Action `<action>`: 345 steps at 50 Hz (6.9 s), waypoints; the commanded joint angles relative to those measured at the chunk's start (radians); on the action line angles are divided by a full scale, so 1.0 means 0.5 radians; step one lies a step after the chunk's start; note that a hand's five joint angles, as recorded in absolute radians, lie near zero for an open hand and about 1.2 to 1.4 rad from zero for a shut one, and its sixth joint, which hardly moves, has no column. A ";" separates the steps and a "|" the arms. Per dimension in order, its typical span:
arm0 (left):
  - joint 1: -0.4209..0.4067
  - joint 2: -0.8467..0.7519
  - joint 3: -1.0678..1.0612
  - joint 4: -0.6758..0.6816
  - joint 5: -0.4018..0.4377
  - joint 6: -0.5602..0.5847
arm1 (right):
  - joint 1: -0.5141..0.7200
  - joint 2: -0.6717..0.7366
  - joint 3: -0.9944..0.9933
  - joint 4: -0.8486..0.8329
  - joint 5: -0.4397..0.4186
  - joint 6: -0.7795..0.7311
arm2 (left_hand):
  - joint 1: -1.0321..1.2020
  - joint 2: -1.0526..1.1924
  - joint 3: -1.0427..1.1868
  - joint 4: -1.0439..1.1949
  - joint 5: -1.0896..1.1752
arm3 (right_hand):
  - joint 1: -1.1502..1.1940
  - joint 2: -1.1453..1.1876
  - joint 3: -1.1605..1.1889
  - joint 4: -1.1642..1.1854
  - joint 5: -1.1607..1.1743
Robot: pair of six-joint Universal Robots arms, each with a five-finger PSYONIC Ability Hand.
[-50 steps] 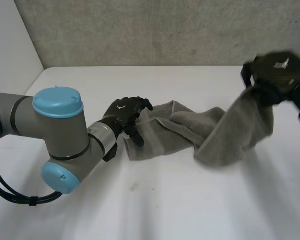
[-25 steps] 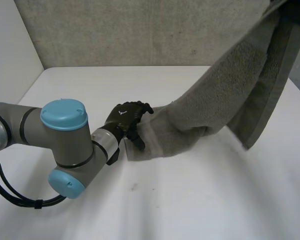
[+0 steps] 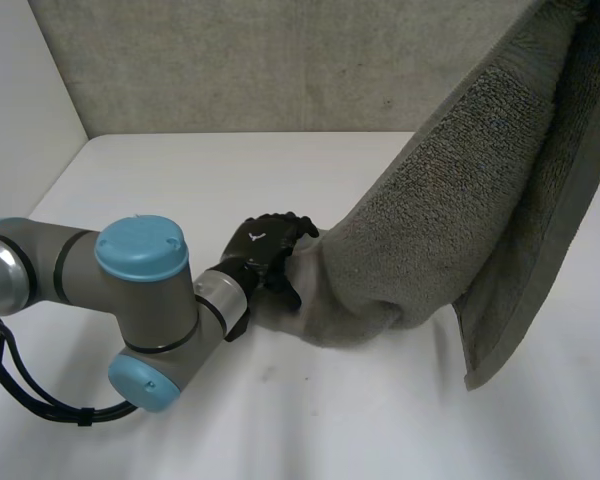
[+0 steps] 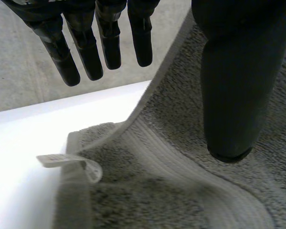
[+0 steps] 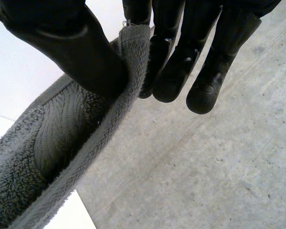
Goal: Fold the towel.
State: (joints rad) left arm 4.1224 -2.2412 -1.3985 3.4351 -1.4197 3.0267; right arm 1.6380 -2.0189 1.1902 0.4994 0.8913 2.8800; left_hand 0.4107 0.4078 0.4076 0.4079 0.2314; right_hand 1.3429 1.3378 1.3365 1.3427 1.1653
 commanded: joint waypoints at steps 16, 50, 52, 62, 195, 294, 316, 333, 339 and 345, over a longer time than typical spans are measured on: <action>-0.112 0.006 -0.023 -0.010 0.364 -0.148 | -0.064 0.028 0.236 -0.060 0.009 -0.069 | 1.968 1.974 1.974 1.974 1.978 | 0.107 0.117 0.119 0.107 0.113; 0.321 0.893 0.056 0.248 -0.391 -0.292 | -0.094 0.703 0.629 -2.159 0.298 0.434 | 1.971 1.977 1.977 1.977 1.981 | 0.107 0.117 0.119 0.107 0.113; 0.318 0.911 -0.119 0.217 -0.385 -0.289 | -0.101 0.748 0.678 -2.040 0.212 0.431 | 1.971 1.977 1.977 1.977 1.981 | 0.107 0.117 0.119 0.107 0.113; 0.287 0.859 -0.958 0.208 -0.373 -0.283 | -0.122 1.337 1.034 -1.258 -0.068 -0.061 | 1.971 1.977 1.977 1.977 1.981 | 0.107 0.117 0.119 0.107 0.113; 0.462 -0.601 1.168 -1.136 0.339 1.460 | -0.334 1.341 1.479 -1.186 0.255 -0.854 | 0.569 0.574 0.575 0.574 0.578 | 0.107 0.117 0.119 0.107 0.113; 0.616 0.562 0.953 -0.903 -0.048 0.543 | 0.126 2.050 -1.282 -0.256 0.742 -0.538 | 1.971 1.977 1.977 1.977 1.981 | 0.107 0.117 0.119 0.107 0.113; 0.640 0.743 0.312 -0.667 -0.480 0.024 | 0.123 1.620 -0.352 -0.772 0.617 -0.069 | 1.971 1.977 1.977 1.977 1.981 | 0.107 0.117 0.119 0.107 0.113; 0.628 0.684 -0.967 -0.314 -0.333 0.318 | -0.048 1.792 0.828 -0.986 0.571 -0.732 | 1.971 1.977 1.977 1.977 1.981 | 0.107 0.117 0.119 0.107 0.113; 0.616 0.840 -1.148 -0.329 -0.333 0.426 | -0.208 1.578 1.003 -0.989 0.543 -0.738 | 1.832 1.838 1.839 1.838 1.842 | 0.107 0.117 0.119 0.107 0.113; 0.609 1.083 -1.247 -0.323 -0.330 0.429 | -0.361 1.470 1.142 -0.996 0.472 -0.738 | 0.153 0.159 0.159 0.159 0.163 | 0.107 0.117 0.119 0.107 0.113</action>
State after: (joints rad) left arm 4.4308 -1.8081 -1.9832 3.2747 -1.5840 3.2402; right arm 1.5229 -1.2252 1.7032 0.0033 1.1577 2.5084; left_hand 0.7894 0.7854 0.7858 0.8026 0.6247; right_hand 1.3433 1.3413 1.3492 1.3455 1.1749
